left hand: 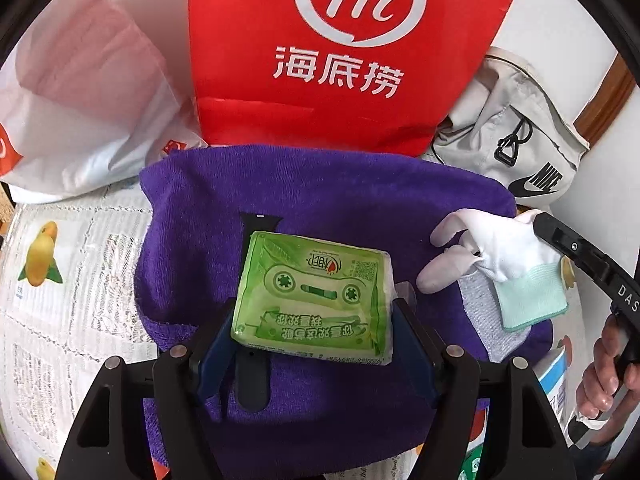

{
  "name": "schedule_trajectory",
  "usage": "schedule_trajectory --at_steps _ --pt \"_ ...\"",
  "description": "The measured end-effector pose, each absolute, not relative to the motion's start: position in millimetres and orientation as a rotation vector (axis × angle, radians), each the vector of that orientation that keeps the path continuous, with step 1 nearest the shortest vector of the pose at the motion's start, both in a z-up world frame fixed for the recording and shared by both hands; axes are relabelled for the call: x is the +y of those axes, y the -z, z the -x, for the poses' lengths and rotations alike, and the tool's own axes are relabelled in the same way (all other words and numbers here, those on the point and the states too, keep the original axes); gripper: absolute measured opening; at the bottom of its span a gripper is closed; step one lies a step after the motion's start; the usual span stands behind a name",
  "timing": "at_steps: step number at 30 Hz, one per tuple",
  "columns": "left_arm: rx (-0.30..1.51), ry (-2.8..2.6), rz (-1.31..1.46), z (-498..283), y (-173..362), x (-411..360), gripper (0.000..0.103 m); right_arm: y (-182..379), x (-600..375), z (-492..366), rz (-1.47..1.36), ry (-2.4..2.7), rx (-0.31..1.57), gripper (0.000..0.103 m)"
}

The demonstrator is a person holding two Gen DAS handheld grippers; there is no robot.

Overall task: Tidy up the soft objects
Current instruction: 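Open the right tool to drop the glove on the towel while the left tool releases the green pack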

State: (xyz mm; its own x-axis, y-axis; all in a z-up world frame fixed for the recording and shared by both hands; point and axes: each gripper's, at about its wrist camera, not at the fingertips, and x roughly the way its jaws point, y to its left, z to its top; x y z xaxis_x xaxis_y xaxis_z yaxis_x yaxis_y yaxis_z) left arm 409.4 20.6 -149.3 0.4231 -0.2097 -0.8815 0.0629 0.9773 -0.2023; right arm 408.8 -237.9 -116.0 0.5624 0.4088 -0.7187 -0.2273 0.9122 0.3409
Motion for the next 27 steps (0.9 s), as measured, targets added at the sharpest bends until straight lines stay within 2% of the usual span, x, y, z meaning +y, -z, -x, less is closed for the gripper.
schedule_trajectory --at_steps 5,6,8,10,19,27 --pt "1.147 0.169 0.142 -412.8 155.3 15.7 0.075 117.3 -240.9 -410.8 -0.221 -0.369 0.903 0.011" --pt "1.156 0.167 0.14 -413.6 157.4 12.6 0.077 117.2 -241.6 -410.8 -0.221 -0.368 0.905 0.015" --pt "1.157 0.165 0.135 -413.1 158.2 9.5 0.081 117.3 -242.0 -411.3 -0.227 -0.372 0.914 0.043" --pt "1.157 0.168 0.125 -412.5 157.5 6.9 0.083 115.5 -243.4 -409.5 -0.23 -0.368 0.893 0.05" --pt "1.12 0.146 0.12 -396.6 135.7 13.4 0.083 90.8 -239.2 -393.0 -0.171 -0.369 0.832 0.056" --pt "1.038 0.13 0.125 -336.1 93.2 36.3 0.082 62.4 -245.3 -343.2 -0.202 -0.345 0.77 0.057"
